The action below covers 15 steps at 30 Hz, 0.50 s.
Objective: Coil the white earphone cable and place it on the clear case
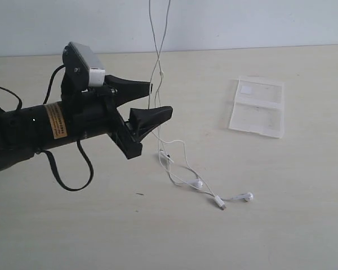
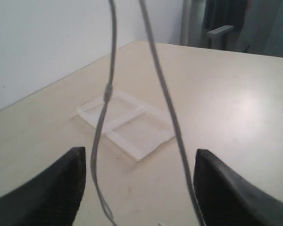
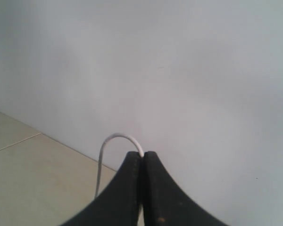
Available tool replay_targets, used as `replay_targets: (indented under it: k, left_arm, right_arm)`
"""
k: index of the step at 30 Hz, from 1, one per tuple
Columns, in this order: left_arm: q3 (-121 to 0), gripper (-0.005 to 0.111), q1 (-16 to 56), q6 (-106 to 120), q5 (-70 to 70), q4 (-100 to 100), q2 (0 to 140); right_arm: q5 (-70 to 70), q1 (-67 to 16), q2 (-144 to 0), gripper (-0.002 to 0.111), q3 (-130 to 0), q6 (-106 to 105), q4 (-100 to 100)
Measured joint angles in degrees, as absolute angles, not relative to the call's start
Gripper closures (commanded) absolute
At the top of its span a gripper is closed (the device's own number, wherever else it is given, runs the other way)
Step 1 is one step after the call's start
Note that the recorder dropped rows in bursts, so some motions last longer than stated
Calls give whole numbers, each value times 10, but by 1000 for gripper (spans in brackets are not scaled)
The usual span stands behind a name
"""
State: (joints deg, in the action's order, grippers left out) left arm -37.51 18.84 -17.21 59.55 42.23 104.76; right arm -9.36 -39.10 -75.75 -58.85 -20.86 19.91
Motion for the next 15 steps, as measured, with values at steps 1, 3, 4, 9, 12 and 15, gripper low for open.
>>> replay_targets:
  k: [1,3,4,9,12,15]
  left_arm:
    - [-375,44,181,-181,610,443,1048]
    - [-377,44,169,-202,628,480,1048]
    - [-381,44,164,-217,631,501,1048]
    - [-420,44,150,-287,636,591,1048]
    - [-435,44,146,-307,623,598,1048]
    - [-438,44,140,-309,586,577,1048]
  right_arm:
    - [-92,-391,-758,108,-589,-209,199]
    - [-88,-391,-758,108,-589,-210,199]
    - [-86,-391,-758,108,-589,-210,199]
    - [-76,-391,-758,108,-589,-211,198]
    - [-69,-391,-758,108,-589,-211,198]
    - [-66,-391,-758,108,-589,-211,198]
